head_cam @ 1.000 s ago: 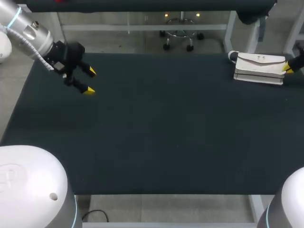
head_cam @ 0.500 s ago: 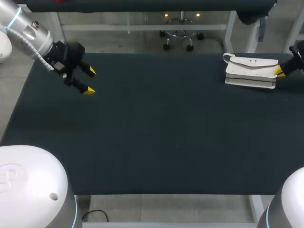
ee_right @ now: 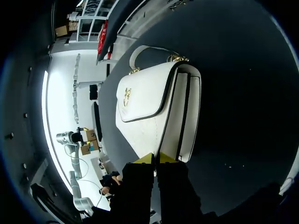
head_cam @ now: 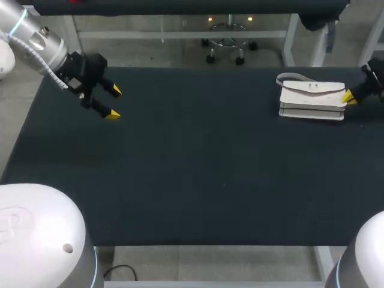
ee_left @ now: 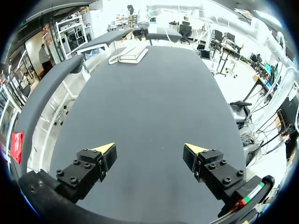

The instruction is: Pick up the bag, open it, inspect its contents, close it, and place it on the opposite side

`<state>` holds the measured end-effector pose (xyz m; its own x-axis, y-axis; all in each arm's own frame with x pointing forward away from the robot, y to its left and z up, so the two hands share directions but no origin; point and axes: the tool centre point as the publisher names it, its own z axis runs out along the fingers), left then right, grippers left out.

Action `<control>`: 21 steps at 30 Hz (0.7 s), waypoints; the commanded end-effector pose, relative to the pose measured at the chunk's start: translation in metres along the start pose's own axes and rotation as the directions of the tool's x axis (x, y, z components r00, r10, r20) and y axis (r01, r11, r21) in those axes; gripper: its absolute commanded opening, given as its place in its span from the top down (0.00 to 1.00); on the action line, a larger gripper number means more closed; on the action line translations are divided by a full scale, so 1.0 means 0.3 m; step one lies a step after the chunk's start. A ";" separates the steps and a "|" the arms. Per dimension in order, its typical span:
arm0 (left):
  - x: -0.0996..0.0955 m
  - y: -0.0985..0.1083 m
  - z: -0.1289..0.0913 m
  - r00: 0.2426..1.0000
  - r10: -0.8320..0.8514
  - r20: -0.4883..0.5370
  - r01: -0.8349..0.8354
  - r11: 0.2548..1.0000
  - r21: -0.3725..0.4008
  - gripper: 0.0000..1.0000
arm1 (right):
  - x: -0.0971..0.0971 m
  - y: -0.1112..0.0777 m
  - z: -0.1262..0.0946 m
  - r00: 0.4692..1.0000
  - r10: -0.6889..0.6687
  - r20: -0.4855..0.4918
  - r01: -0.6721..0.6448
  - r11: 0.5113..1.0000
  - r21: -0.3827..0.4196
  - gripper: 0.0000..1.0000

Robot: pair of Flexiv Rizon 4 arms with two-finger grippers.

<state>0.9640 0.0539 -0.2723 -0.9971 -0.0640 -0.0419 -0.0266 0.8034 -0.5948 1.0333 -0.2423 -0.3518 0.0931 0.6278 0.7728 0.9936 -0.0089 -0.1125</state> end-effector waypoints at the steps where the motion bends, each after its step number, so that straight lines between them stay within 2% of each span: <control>1: 0.001 0.001 0.003 1.000 0.001 0.002 -0.001 1.000 0.002 0.00 | -0.026 0.033 0.002 1.000 0.001 -0.009 0.000 0.997 0.080 0.89; 3: 0.001 0.001 0.003 1.000 0.001 0.002 -0.001 1.000 0.002 0.00 | -0.033 0.039 -0.004 1.000 0.005 -0.008 -0.005 0.997 0.075 0.63; 4: 0.001 0.001 0.003 1.000 0.001 0.002 -0.001 1.000 0.002 0.00 | -0.037 0.042 -0.008 1.000 0.012 0.001 -0.012 0.998 0.070 0.54; 5: 0.001 0.001 0.003 1.000 0.001 0.002 -0.001 1.000 0.002 0.00 | -0.040 0.045 -0.012 1.000 0.014 0.002 -0.014 0.998 0.067 0.35; 6: 0.001 0.001 0.003 1.000 0.001 0.002 -0.001 1.000 0.002 0.00 | -0.042 0.048 -0.019 1.000 0.015 -0.002 -0.015 0.998 0.057 0.24; 9: 0.001 0.001 0.003 1.000 0.001 0.002 -0.001 1.000 0.002 0.00 | -0.047 0.058 -0.044 1.000 0.021 -0.011 -0.021 1.000 0.009 0.22; 13: 0.001 0.001 0.003 1.000 0.001 0.002 -0.001 1.000 0.002 0.00 | -0.049 0.076 -0.067 0.999 0.041 0.005 -0.041 0.998 -0.039 0.26; 15: 0.001 0.001 0.003 1.000 0.001 0.002 -0.001 1.000 0.002 0.00 | -0.045 0.081 -0.065 0.999 0.048 0.007 -0.047 0.998 -0.051 0.32; 17: 0.001 0.001 0.003 1.000 0.001 0.002 -0.001 1.000 0.002 0.00 | -0.049 0.086 -0.061 0.999 0.055 0.000 -0.055 0.997 -0.060 0.42; 18: 0.001 0.001 0.003 1.000 0.001 0.002 -0.001 1.000 0.002 0.00 | -0.054 0.089 -0.057 0.998 0.058 0.000 -0.058 0.996 -0.062 0.51; 21: 0.001 0.001 0.003 1.000 0.001 0.002 -0.001 1.000 0.002 0.00 | -0.056 0.094 -0.040 0.997 0.071 -0.001 -0.071 0.996 -0.059 0.55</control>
<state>0.9640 0.0540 -0.2723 -0.9971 -0.0642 -0.0419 -0.0267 0.8034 -0.5948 1.0540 -0.2622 -0.3554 0.1579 0.6289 0.7613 0.9874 -0.1095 -0.1143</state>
